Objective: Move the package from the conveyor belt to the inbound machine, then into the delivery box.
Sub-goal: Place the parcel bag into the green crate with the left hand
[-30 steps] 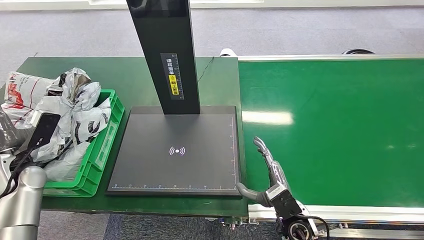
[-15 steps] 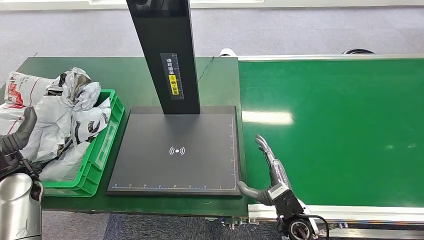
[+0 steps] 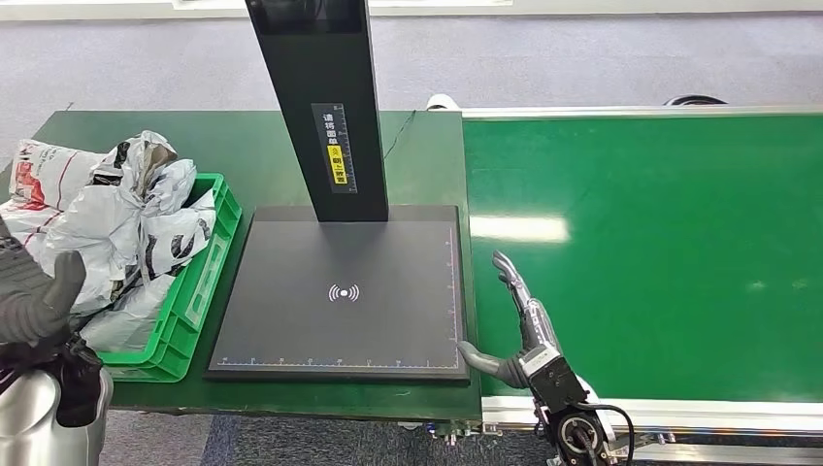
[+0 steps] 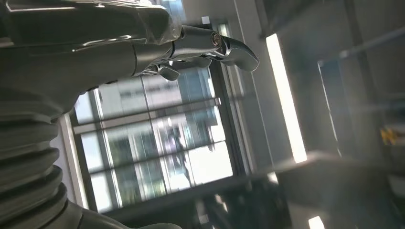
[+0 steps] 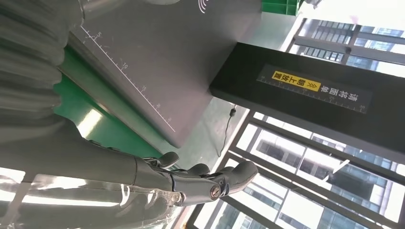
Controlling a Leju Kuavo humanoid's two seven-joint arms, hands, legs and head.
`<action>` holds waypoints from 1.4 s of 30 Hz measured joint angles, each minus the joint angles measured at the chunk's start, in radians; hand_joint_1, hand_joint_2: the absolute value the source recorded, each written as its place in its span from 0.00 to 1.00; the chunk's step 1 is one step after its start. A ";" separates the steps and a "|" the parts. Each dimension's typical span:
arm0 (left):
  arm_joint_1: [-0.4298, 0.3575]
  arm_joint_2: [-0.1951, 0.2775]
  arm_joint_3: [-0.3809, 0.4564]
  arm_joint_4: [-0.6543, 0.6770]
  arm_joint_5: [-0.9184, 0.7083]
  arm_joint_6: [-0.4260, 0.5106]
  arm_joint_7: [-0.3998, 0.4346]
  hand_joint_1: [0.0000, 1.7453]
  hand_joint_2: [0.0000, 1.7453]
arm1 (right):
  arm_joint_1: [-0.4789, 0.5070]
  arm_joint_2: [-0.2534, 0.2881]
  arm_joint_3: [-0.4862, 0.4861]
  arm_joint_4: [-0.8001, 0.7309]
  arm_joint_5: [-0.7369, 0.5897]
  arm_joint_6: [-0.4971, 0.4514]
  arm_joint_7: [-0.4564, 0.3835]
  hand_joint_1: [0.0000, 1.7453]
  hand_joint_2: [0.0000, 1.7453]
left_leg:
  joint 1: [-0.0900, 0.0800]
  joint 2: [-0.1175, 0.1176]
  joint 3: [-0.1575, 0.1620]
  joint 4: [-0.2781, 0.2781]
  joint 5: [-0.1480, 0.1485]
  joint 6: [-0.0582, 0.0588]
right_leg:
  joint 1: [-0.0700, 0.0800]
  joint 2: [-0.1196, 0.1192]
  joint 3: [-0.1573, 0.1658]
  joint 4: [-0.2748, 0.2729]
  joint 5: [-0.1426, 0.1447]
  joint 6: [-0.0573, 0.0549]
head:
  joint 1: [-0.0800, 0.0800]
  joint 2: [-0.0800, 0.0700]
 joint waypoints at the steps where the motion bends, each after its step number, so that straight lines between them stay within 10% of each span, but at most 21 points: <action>1: 0.007 -0.008 -0.013 -0.013 0.006 -0.028 -0.001 0.00 1.00 | -0.001 0.000 0.000 0.000 -0.001 0.000 0.000 0.00 1.00 | 0.000 0.000 0.000 0.000 0.000 0.000 | 0.000 0.000 0.000 0.000 0.000 0.000 | 0.000 0.000; 22: 0.027 -0.105 -0.199 -0.029 0.129 -0.346 0.117 0.00 1.00 | -0.002 0.008 0.001 0.000 0.012 0.011 0.000 0.00 1.00 | 0.000 0.000 0.000 0.000 0.000 0.000 | 0.000 0.000 0.000 0.000 0.000 0.000 | 0.000 0.000; 42: -0.075 -0.086 -0.435 0.351 0.065 -0.308 0.244 0.00 1.00 | -0.029 0.007 0.007 -0.053 0.016 0.020 -0.017 0.00 1.00 | 0.000 0.000 0.000 0.000 0.000 0.000 | 0.000 0.000 -0.001 0.000 0.000 0.000 | 0.000 0.000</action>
